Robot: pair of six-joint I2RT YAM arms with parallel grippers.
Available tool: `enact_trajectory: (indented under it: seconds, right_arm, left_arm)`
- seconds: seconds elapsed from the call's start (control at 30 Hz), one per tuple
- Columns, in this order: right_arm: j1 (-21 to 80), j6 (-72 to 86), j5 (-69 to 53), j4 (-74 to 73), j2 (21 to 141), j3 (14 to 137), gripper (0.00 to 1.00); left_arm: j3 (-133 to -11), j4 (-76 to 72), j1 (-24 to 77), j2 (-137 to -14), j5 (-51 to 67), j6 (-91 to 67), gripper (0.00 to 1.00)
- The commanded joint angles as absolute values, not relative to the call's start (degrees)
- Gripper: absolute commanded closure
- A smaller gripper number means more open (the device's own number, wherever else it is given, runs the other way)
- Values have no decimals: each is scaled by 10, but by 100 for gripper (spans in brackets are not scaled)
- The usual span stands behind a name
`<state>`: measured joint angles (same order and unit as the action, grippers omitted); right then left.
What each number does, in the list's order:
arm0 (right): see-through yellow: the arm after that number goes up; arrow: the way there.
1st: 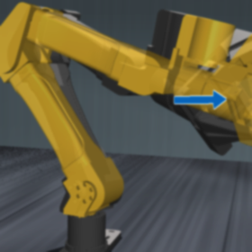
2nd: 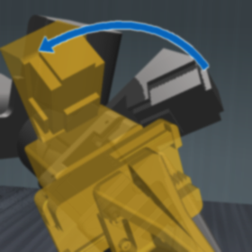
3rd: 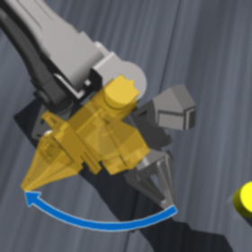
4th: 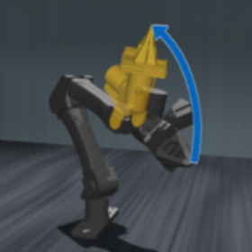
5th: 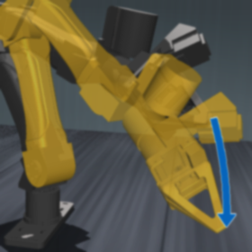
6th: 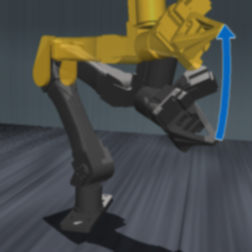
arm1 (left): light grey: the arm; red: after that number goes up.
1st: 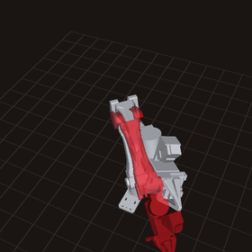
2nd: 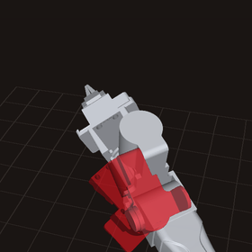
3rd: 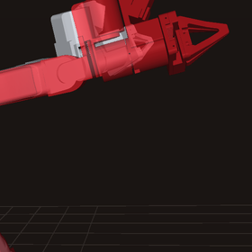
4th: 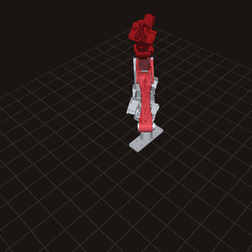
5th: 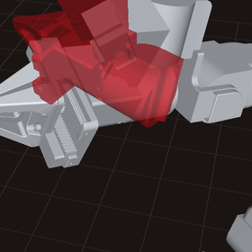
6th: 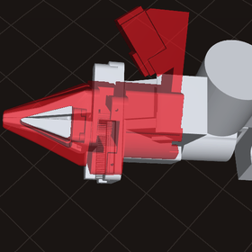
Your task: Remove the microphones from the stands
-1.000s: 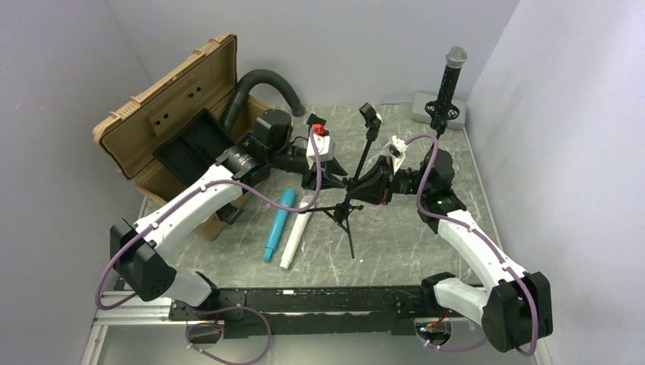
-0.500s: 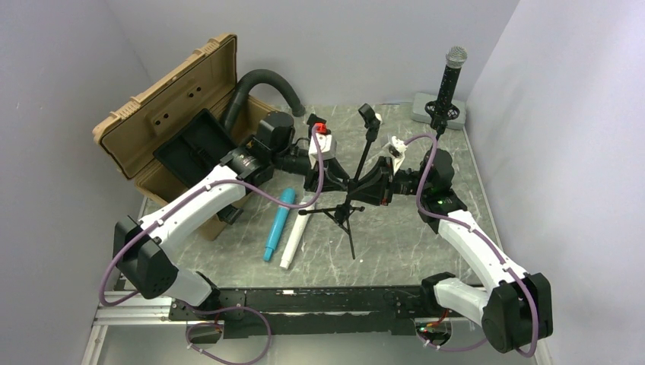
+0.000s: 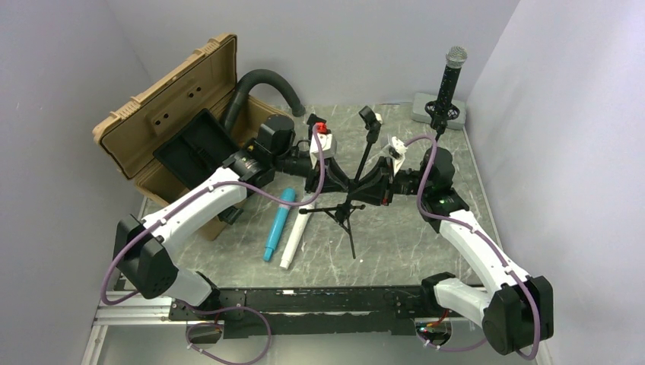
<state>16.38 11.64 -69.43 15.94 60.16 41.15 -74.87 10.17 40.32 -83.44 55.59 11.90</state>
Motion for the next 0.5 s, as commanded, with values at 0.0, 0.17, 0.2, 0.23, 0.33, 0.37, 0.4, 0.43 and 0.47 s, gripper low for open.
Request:
enact_trajectory:
  seconds: [0.0, 0.17, 0.2, 0.23, 0.33, 0.37, 0.4, 0.43, 0.47]
  right_arm:
    - [165, 14, -670, 107, 583, 464, 100]
    - [165, -108, -629, -5, 578, 501, 100]
    - [165, -119, -624, -17, 579, 505, 100]
    - [165, -125, -622, -23, 579, 509, 100]
    - [166, -140, -615, -42, 581, 521, 100]
    - [165, -145, -614, -50, 582, 526, 100]
    - [165, -150, -612, -57, 582, 530, 100]
    - [165, -154, -609, -62, 583, 533, 100]
    - [165, -157, -607, -67, 583, 535, 100]
  left_arm:
    - [-735, 38, 407, -833, 589, 29, 100]
    - [-703, -36, 406, -833, 615, -128, 100]
    - [-698, -47, 404, -836, 620, -158, 100]
    - [-694, -65, 403, -838, 627, -194, 100]
    - [-660, -199, 394, -847, 653, -362, 100]
    - [-648, -254, 390, -851, 657, -417, 100]
    - [-638, -295, 387, -852, 660, -461, 100]
    - [-635, -320, 385, -854, 659, -485, 100]
    - [-636, -326, 384, -853, 657, -495, 97]
